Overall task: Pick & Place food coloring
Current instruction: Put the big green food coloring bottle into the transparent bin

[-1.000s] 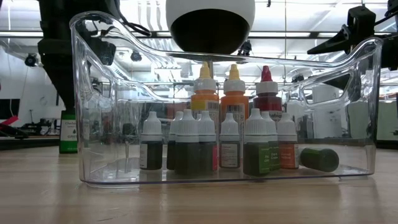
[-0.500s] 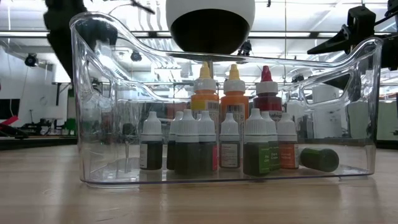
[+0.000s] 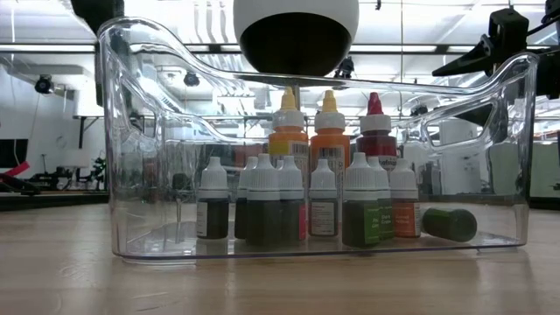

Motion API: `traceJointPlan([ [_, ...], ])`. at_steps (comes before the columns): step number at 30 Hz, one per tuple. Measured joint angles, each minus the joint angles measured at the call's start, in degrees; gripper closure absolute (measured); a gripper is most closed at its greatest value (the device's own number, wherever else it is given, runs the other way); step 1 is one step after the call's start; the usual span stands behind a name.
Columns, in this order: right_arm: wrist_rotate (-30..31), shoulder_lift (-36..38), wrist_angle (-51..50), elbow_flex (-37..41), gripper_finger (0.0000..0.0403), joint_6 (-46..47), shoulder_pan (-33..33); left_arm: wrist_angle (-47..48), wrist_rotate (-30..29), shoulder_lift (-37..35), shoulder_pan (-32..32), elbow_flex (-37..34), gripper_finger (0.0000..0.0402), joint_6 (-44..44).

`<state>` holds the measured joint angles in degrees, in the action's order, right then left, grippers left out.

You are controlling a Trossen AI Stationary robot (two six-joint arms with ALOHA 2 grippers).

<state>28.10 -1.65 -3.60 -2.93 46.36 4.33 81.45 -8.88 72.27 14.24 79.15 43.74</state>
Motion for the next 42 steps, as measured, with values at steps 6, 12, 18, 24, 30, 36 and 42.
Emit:
traceJointPlan([
  [6,0.0,0.0,0.0,-0.01,0.0101,-0.01,-0.02,2.15,0.24,2.02,5.9,4.62,0.0304,7.81],
  [12,0.0,0.0,0.0,0.01,0.0101,0.01,0.0,2.07,0.61,8.25,10.41,9.03,0.0304,14.25],
  [18,0.0,0.0,0.0,0.01,0.0101,0.01,-0.01,1.66,-0.03,16.41,10.42,16.32,0.0304,14.66],
  [24,0.0,0.0,-0.02,-0.01,0.0101,0.0,0.0,1.51,-0.98,24.25,10.23,24.67,0.0304,13.32],
  [30,0.0,0.0,0.0,0.01,0.0101,0.01,0.0,1.55,-2.05,31.81,9.83,32.74,0.0303,11.19],
  [36,0.0,0.0,-0.01,-0.01,0.0101,0.01,-0.02,1.56,-3.36,38.12,9.12,37.41,0.0303,9.1],
  [42,-0.01,0.0,-0.02,-0.01,0.0101,0.01,-0.01,0.62,-4.91,41.88,8.59,37.92,0.0303,7.7],
])
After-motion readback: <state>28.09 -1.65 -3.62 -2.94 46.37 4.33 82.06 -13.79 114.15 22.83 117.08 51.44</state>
